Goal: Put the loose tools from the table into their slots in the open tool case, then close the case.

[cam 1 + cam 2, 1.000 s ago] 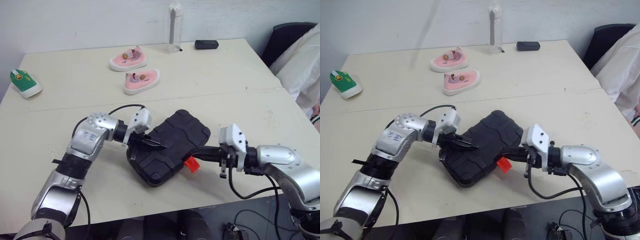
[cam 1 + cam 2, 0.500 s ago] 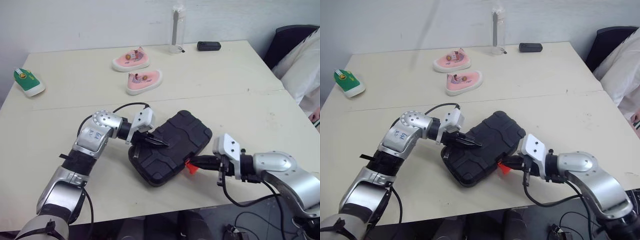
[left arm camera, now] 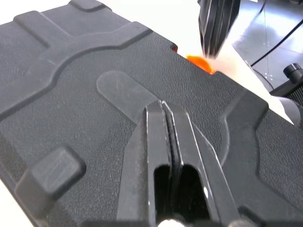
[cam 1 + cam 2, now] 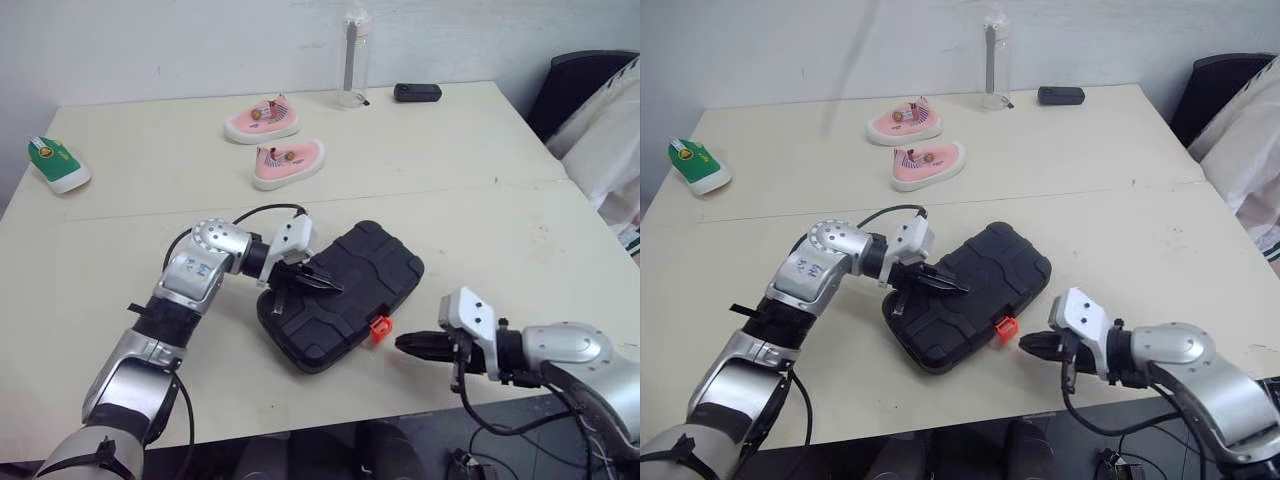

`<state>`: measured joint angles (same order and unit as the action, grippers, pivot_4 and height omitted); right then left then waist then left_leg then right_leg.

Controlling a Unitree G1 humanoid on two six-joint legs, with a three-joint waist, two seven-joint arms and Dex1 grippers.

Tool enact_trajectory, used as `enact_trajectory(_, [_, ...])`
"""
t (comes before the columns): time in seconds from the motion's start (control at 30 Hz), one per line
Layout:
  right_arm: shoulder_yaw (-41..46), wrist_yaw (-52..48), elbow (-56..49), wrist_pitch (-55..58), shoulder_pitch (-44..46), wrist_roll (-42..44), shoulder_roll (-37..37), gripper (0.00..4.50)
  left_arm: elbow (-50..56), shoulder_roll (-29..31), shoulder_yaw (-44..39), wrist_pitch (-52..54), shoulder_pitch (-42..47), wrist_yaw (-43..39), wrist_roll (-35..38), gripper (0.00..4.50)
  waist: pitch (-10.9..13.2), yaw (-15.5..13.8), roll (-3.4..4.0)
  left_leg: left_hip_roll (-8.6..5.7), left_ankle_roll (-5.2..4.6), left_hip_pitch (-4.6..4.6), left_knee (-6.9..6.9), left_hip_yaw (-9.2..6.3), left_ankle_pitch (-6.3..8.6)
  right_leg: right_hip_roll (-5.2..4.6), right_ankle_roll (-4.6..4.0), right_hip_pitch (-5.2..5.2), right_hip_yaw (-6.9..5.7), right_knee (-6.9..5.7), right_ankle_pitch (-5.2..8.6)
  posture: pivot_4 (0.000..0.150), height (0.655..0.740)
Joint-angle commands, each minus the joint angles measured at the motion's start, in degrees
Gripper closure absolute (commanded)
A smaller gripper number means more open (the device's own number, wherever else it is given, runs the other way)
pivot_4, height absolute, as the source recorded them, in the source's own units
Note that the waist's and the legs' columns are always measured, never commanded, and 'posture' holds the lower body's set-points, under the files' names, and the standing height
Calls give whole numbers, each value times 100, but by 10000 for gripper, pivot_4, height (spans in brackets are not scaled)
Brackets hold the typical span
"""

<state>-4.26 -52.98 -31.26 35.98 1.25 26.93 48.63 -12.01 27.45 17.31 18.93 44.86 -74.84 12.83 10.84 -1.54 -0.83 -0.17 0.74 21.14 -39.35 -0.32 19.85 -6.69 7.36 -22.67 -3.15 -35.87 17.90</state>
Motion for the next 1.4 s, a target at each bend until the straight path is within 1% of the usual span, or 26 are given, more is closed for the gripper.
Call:
enact_trajectory(0.03, [-155,40,78,-204,130,-188,-108,45000,-10,-75,278,-114,-6,65,-305,44889,0,-5,0,-3,-1,1,-2,-1,0,-3,0,0,0,-1,0,1500,7269])
enact_trajectory(0.53, [-517,48,536,-440,580,-604,-541,45000,-138,-287,567,-429,29,244,-690,44889,-1,-5,1,-4,-3,2,-19,-20,0,-5,1,17,-19,1,-1,1500,7269])
enact_trajectory(0.73, [-265,128,388,-535,621,-482,-739,45000,-205,-219,836,-815,-53,232,-1027,44889,-1,8,2,-3,-3,1,-20,-24,0,-4,1,18,-20,-1,-1,1500,7269])
enact_trajectory(1.0, [33,132,-28,-260,757,-153,-675,45000,-469,-218,1178,-1408,-112,363,-1540,44889,-3,9,3,-2,-3,-5,-28,-45,0,-3,1,23,-20,-2,-1,1500,7269])
enact_trajectory(1.4, [27,26,-155,-121,997,-163,-604,45000,-544,-256,1159,-1506,-168,366,-1546,44889,-15,22,7,0,-3,-20,-32,-56,0,-1,1,23,-2,-4,0,1500,7269])
